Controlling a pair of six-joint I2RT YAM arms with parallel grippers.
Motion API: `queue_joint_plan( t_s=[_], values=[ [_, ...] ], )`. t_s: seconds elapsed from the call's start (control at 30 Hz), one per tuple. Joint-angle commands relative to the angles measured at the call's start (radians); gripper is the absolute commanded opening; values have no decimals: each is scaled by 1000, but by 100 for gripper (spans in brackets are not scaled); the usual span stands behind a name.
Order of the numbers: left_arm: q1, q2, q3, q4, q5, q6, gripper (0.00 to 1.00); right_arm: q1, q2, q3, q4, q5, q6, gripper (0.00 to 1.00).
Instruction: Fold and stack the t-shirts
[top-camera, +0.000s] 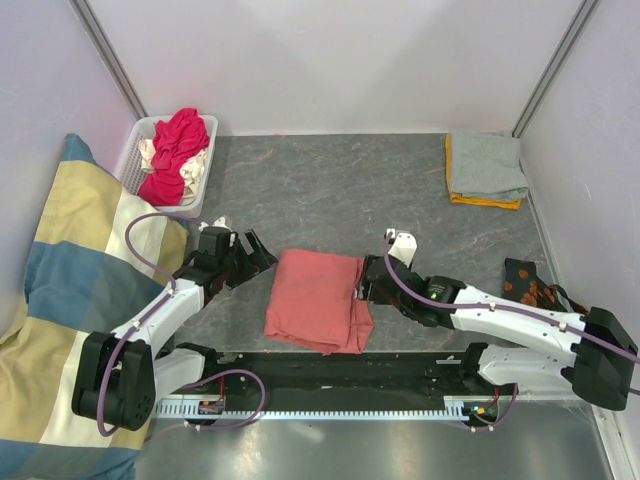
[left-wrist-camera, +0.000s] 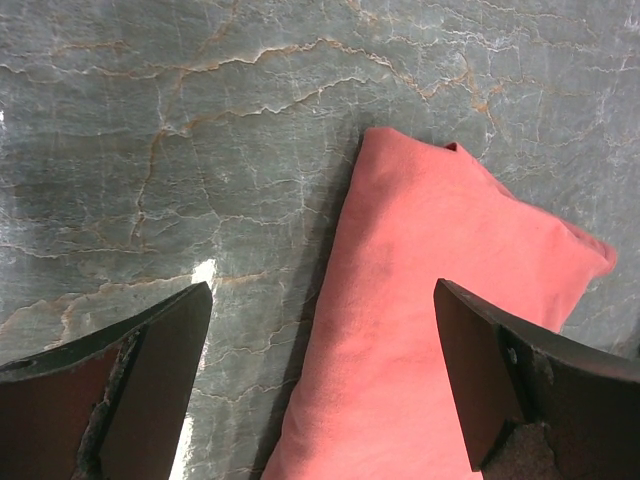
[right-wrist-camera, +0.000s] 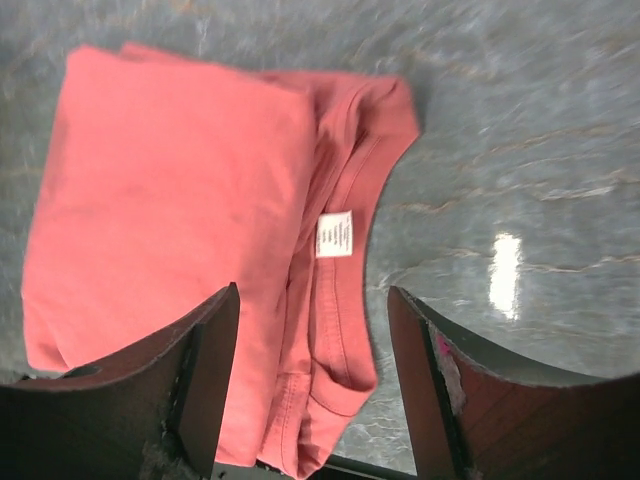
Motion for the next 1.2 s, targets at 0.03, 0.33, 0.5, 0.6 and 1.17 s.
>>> queue_joint_plan(
  t_s=[0.03, 0.33, 0.5, 0.6, 1.17],
  values=[
    [-2, -8, 2, 31, 29, 18, 100, 0, 36, -88, 155, -112, 22, 68],
    [-2, -10, 6, 22, 32, 28, 100, 2, 86, -123, 275, -190, 34, 67],
    [-2, -13, -4, 22, 30, 25, 100, 5, 95, -121, 313, -228, 25, 67],
    [-2, -15, -8, 21, 30, 25, 100, 5, 114, -129, 341, -257, 20, 67],
    [-2, -22, -21, 18, 24, 28, 100, 22, 263, -143, 480, -322, 22, 32]
  ],
)
